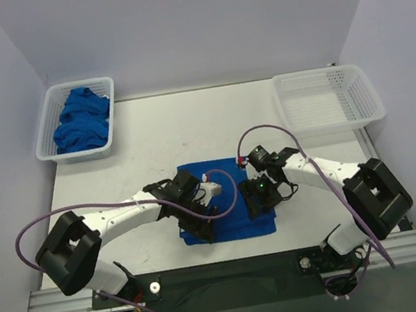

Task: Fold and stack the towels
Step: Fold the towel

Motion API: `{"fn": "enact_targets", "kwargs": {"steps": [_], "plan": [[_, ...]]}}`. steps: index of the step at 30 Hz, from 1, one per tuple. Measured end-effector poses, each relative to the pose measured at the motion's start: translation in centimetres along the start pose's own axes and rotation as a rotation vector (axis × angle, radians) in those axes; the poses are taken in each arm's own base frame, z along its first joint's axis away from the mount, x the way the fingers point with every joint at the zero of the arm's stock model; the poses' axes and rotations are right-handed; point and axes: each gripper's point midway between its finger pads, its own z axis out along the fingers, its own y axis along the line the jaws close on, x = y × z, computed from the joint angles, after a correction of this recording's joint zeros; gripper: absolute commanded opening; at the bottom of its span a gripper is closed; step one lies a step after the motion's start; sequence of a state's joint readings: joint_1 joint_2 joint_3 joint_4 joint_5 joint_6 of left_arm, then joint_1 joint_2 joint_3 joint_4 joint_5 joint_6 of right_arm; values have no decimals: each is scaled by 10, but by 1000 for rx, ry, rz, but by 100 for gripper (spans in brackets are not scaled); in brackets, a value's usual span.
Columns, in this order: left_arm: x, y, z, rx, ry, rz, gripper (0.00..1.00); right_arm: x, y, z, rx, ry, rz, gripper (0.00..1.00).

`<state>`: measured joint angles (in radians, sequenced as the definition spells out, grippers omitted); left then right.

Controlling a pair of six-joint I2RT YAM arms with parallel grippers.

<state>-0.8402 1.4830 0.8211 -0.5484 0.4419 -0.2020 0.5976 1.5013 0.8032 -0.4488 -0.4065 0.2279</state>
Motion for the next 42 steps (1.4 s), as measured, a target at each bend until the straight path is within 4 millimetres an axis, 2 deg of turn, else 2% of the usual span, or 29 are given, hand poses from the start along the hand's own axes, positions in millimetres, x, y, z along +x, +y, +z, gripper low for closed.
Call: {"fn": "enact_targets", "kwargs": {"steps": [5, 9, 13, 17, 18, 19, 22, 26, 30, 34, 38, 42], "plan": [[22, -11, 6, 37, 34, 30, 69, 2, -1, -12, 26, -71, 10, 54], [41, -16, 13, 47, 81, 42, 69, -3, 1, -27, 32, -152, 4, 54], [44, -24, 16, 58, 89, 63, 69, -9, 0, -36, 47, -201, 14, 53], [44, -28, 17, 63, 87, 70, 69, -8, -3, -32, 63, -190, 40, 52], [44, -29, 17, 62, 84, 67, 69, -8, -3, -30, 65, -183, 47, 50], [43, -29, 16, 62, 79, 66, 69, -7, -4, -28, 69, -176, 50, 43], [39, -31, 12, 62, 55, 66, 69, -5, -2, -21, 73, -159, 58, 32], [30, -35, 3, 53, -4, 65, 69, 9, -2, -10, 75, -127, 69, 26], [19, -34, -7, 17, -74, 33, 69, 36, -5, 0, 81, -86, 104, 25], [7, -20, -15, -41, -136, -48, 69, 58, -8, -2, 78, -97, 162, 25], [-3, -2, -20, -100, -181, -142, 69, 67, -12, -5, 92, -134, 228, 26], [-11, 16, -25, -151, -222, -234, 68, 65, -18, -11, 122, -182, 264, 26]]}}
